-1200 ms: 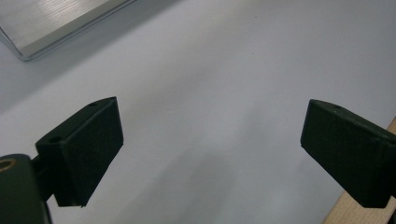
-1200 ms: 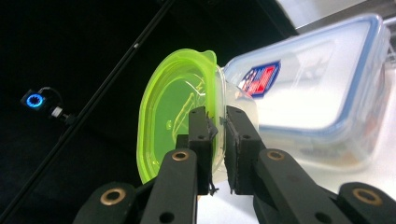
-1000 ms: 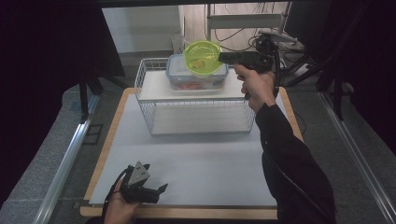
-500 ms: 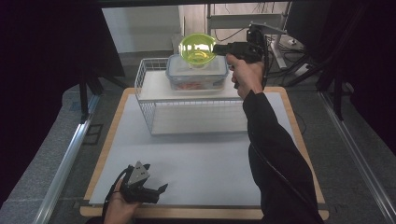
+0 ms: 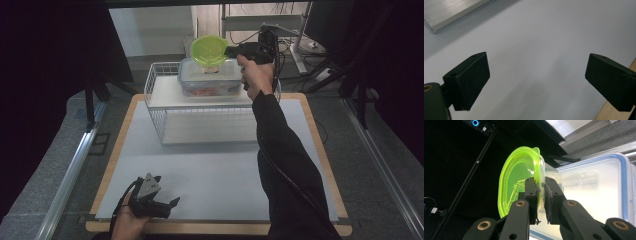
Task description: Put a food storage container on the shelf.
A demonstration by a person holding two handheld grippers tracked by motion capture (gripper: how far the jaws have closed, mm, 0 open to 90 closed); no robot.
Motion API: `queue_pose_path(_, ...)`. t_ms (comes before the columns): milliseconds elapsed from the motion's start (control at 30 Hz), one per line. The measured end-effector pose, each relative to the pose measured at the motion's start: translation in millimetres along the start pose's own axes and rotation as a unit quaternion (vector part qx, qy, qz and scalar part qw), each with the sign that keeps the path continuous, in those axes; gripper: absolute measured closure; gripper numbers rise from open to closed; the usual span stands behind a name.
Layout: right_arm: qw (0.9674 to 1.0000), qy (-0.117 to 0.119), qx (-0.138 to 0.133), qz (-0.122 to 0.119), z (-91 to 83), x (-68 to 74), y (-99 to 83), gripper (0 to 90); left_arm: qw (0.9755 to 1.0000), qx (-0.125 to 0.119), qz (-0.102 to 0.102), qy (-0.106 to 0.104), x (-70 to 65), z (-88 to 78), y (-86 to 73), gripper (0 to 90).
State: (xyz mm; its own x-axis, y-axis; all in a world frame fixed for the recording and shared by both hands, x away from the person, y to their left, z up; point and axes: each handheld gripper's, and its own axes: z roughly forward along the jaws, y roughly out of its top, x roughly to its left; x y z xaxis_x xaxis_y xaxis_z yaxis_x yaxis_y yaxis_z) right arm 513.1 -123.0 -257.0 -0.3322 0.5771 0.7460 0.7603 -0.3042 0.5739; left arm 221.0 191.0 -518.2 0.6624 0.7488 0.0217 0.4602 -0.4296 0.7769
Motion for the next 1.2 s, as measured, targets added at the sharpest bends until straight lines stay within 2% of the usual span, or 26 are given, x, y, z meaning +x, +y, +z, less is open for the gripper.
queue_pose_path(167, 1.0, -0.005, 0.0, 0.003, 1.3, 0.3, 1.0, 78.9, 1.0, 0.001, 0.001, 0.0, -0.4, 0.2, 0.1, 5.5)
queue_pose_path(200, 0.9999, -0.009, -0.005, 0.002, 1.9, 0.2, 0.9, 73.5, 1.0, 0.001, 0.002, -0.001, -0.7, 0.4, 0.1, 5.5)
queue_pose_path(400, 0.9999, -0.011, -0.006, -0.003, 3.0, -2.2, 1.6, 72.6, 1.0, 0.002, 0.001, -0.002, -0.6, 0.9, 0.0, 5.5)
queue_pose_path(500, 0.9998, -0.013, -0.006, -0.012, 4.1, -1.4, 1.6, 68.6, 1.0, 0.002, 0.002, -0.002, -0.4, 1.0, 0.0, 5.5)
queue_pose_path(533, 0.9996, -0.014, -0.006, -0.022, 4.5, -0.4, 1.3, 63.9, 1.0, 0.002, 0.002, -0.003, -0.6, 0.8, 0.0, 5.6)
queue_pose_path(567, 0.9996, -0.014, -0.006, -0.022, 4.5, -0.4, 1.3, 63.9, 1.0, 0.002, 0.002, -0.003, -0.6, 0.8, 0.0, 5.5)
queue_pose_path(600, 0.9993, -0.018, -0.007, -0.033, 4.1, 0.9, 1.2, 58.5, 1.0, 0.002, 0.002, -0.003, -0.7, 0.8, 0.1, 5.5)
queue_pose_path(633, 0.9993, -0.018, -0.007, -0.033, 4.1, 0.9, 1.2, 58.5, 1.0, 0.002, 0.002, -0.003, -0.7, 0.8, 0.1, 5.5)
queue_pose_path(667, 0.9989, -0.012, -0.008, -0.044, 3.3, 0.5, 1.1, 51.6, 1.0, 0.002, 0.002, -0.003, -0.7, 0.9, 0.0, 5.5)
queue_pose_path(700, 0.9989, -0.012, -0.008, -0.044, 3.3, 0.5, 1.1, 51.6, 1.0, 0.003, 0.003, -0.003, -0.6, 0.9, 0.0, 5.5)
queue_pose_path(733, 0.9984, -0.007, -0.004, -0.055, 2.6, 0.0, 0.7, 44.7, 1.0, 0.003, 0.003, -0.003, -0.7, 0.9, 0.0, 5.5)
queue_pose_path(767, 0.9984, -0.007, -0.004, -0.055, 2.6, 0.0, 0.7, 44.7, 1.0, 0.003, 0.003, -0.003, -0.7, 0.9, 0.0, 5.5)
queue_pose_path(800, 0.998, 0.0, -0.007, -0.063, 0.5, -0.3, 0.3, 39.2, 1.0, 0.002, 0.004, -0.003, -0.7, 0.9, 0.0, 5.6)
queue_pose_path(833, 0.998, 0.0, -0.007, -0.063, 0.5, -0.3, 0.3, 39.2, 1.0, 0.002, 0.004, -0.003, -0.7, 0.9, 0.0, 5.6)
queue_pose_path(867, 0.997, 0.006, -0.009, -0.077, -2.7, -0.8, 0.1, 33.6, 1.0, 0.003, 0.005, -0.003, -0.8, 0.9, 0.0, 5.5)
queue_pose_path(933, 0.9966, 0.008, -0.009, -0.081, -3.7, -0.7, -0.1, 31.4, 1.0, 0.004, 0.004, -0.004, -1.0, 1.1, -0.1, 5.5)
queue_pose_path(1000, 0.9947, 0.006, -0.003, -0.102, -6.9, -0.9, -1.3, 26.8, 1.0, 0.005, 0.004, -0.003, -1.0, 1.3, -0.2, 5.5)
queue_pose_path(1033, 0.9925, 0.003, -0.002, -0.122, -9.9, -2.4, -3.2, 24.7, 1.0, 0.005, 0.004, -0.003, -1.0, 1.5, -0.2, 5.5)
queue_pose_path(1100, 0.9919, 0.003, -0.001, -0.127, -11.3, -3.3, -4.3, 23.8, 1.0, 0.006, 0.006, -0.003, -1.1, 1.6, -0.2, 5.6)
queue_pose_path(1133, 0.9903, 0.003, 0.002, -0.139, -14.4, -7.4, -6.9, 22.7, 1.0, 0.005, 0.004, -0.004, -1.5, 2.1, -0.3, 5.6)
queue_pose_path(1200, 0.9893, 0.004, 0.006, -0.146, -17.2, -10.7, -9.5, 21.2, 1.0, 0.005, 0.005, -0.004, -1.3, 2.3, -0.3, 5.5)
